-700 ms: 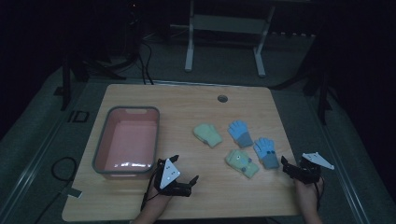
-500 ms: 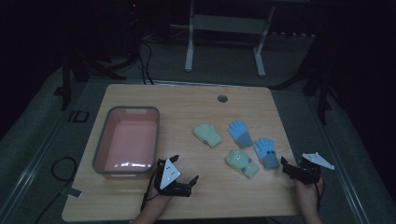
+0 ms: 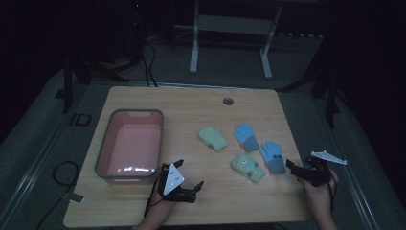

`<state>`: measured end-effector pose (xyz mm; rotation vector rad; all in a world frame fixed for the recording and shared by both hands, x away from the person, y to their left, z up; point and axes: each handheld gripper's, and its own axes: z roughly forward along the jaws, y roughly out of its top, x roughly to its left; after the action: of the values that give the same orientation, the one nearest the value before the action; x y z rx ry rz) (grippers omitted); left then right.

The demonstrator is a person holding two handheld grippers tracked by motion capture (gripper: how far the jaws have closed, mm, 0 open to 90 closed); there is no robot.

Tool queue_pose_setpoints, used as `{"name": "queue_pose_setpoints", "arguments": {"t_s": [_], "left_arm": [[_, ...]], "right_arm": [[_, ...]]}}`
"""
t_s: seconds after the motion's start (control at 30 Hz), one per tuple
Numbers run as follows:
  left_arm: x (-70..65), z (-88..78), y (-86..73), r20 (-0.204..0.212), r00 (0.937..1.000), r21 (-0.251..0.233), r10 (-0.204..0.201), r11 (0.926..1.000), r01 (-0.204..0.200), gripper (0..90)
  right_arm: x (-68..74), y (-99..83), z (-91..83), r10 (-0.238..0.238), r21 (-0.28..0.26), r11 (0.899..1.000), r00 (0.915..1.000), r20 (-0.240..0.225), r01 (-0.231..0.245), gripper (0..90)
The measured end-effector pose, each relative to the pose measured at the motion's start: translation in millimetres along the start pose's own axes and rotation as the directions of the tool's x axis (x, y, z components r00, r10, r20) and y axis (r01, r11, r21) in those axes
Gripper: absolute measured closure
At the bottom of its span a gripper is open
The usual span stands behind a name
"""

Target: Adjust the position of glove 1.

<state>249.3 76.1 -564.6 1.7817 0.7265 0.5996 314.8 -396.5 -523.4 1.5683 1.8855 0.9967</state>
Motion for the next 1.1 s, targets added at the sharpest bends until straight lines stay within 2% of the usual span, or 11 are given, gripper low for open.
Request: {"name": "queue_pose_setpoints", "arguments": {"t_s": [0.13,0.2,0.33,0.43,0.53,0.57,0.6,0.77,0.83,0.97,1.1], "left_arm": [[0.1,-0.2,-0.1,0.005,1.0000,-0.003,0.000,1.0000,0.000,0.8],[0.1,-0.3,-0.2,0.010,1.0000,-0.004,0.001,1.0000,-0.001,0.8],[0.3,-0.6,-0.2,0.015,0.9999,-0.003,-0.002,1.0000,0.002,0.8],[0.0,-0.6,-0.2,0.012,0.9999,-0.004,0.000,1.0000,0.000,0.8],[0.6,-0.7,-0.2,0.009,0.9999,-0.004,-0.006,1.0000,0.006,0.8],[0.8,-0.8,-0.3,0.008,0.9999,-0.005,-0.009,0.9999,0.009,0.8],[0.8,-0.9,-0.3,0.007,0.9999,-0.007,-0.011,0.9999,0.011,0.8],[0.8,-0.9,-0.4,0.008,0.9999,-0.007,-0.010,0.9999,0.010,0.8],[0.9,-0.9,-0.4,0.008,0.9999,-0.008,-0.011,0.9999,0.011,0.8],[1.1,-0.9,-0.4,0.010,0.9999,-0.009,-0.013,0.9999,0.014,0.8],[1.1,-0.9,-0.4,0.010,0.9999,-0.008,-0.013,0.9999,0.013,0.8]], "right_arm": [[6.1,8.2,-5.1,-0.024,-0.019,1.000,0.9996,-0.016,0.024,11.6],[14.7,18.5,-8.7,-0.067,-0.022,0.998,0.9971,-0.035,0.066,11.6],[21.2,27.5,-9.5,-0.100,-0.026,0.995,0.9935,-0.054,0.098,13.2],[32.4,41.5,-7.9,-0.153,-0.028,0.988,0.9839,-0.092,0.151,15.1],[38.0,47.0,-7.0,-0.171,-0.031,0.985,0.9787,-0.114,0.168,15.1],[45.5,53.3,-5.5,-0.195,-0.032,0.981,0.9710,-0.138,0.192,15.8],[45.5,53.3,-5.5,-0.195,-0.032,0.981,0.9710,-0.138,0.192,15.8],[66.3,65.3,-1.8,-0.252,-0.035,0.967,0.9460,-0.203,0.250,24.3],[70.0,67.1,-1.4,-0.257,-0.039,0.966,0.9439,-0.208,0.254,26.2],[85.3,75.2,0.9,-0.301,-0.042,0.953,0.9223,-0.242,0.300,29.1],[98.1,83.2,4.1,-0.325,-0.044,0.945,0.9061,-0.271,0.326,31.3]]}}
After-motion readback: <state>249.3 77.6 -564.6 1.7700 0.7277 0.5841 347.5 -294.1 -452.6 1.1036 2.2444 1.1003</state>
